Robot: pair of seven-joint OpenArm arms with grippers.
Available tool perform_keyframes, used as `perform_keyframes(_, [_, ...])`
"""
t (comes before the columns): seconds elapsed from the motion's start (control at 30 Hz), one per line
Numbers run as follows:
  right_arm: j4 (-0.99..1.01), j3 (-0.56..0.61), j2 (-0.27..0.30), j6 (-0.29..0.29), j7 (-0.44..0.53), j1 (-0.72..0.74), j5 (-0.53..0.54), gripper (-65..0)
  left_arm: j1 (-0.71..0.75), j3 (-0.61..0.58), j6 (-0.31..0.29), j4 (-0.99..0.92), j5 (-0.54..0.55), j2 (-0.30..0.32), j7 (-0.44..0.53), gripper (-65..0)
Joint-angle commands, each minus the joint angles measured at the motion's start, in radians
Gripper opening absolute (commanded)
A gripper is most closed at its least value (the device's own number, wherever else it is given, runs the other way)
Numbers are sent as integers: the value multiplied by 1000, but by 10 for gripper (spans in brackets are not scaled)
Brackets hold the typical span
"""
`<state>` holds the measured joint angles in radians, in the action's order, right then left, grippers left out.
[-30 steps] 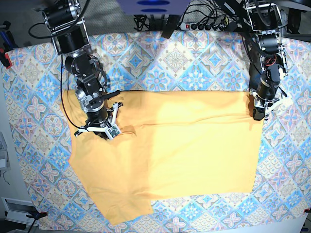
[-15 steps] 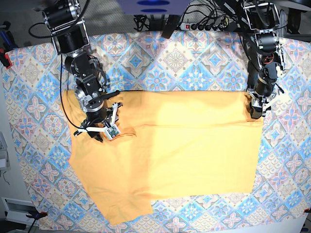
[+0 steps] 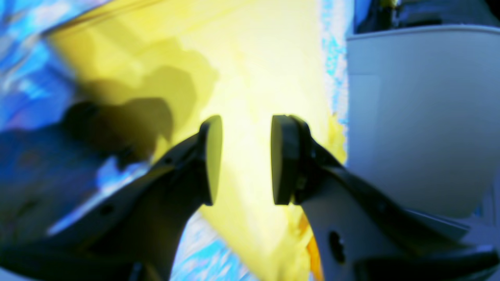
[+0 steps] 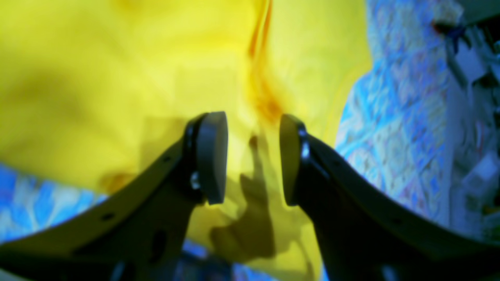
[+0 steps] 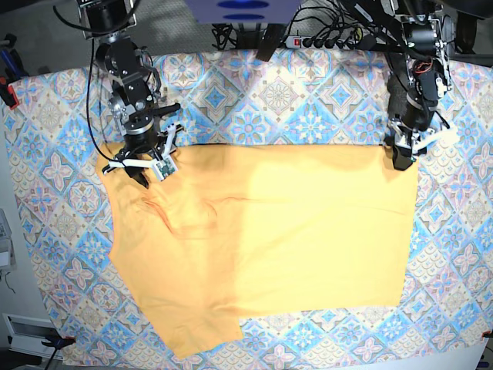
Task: Fold the T-shirt properly
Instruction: 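Pull the right gripper back toward the robot base, smoothing the shirt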
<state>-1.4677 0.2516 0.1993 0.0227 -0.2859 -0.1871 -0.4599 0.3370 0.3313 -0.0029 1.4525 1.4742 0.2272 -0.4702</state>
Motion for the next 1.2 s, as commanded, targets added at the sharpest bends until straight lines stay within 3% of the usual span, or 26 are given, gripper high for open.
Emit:
perform_keyframes(0.0, [-32, -10, 6, -10, 26, -9, -33, -430, 7, 4, -16, 17, 9, 13, 6, -441])
perform_keyframes(0.17, [-51, -8, 6, -10, 32, -79, -153, -431, 35, 1, -16, 9, 9, 8, 6, -441])
perform_keyframes(0.67, [-57, -11, 6, -10, 32, -99, -159, -432, -13, 10, -16, -146, 9, -27, 14, -441])
perform_keyframes(1.1, [-57, -42, 6, -10, 32, -101, -159, -432, -146, 2, -18, -306, 9, -25, 9, -443])
perform_keyframes(1.17, [-57, -62, 6, -10, 32, -102, -159, -432, -151, 1, -18, -306, 9, -25, 8, -479])
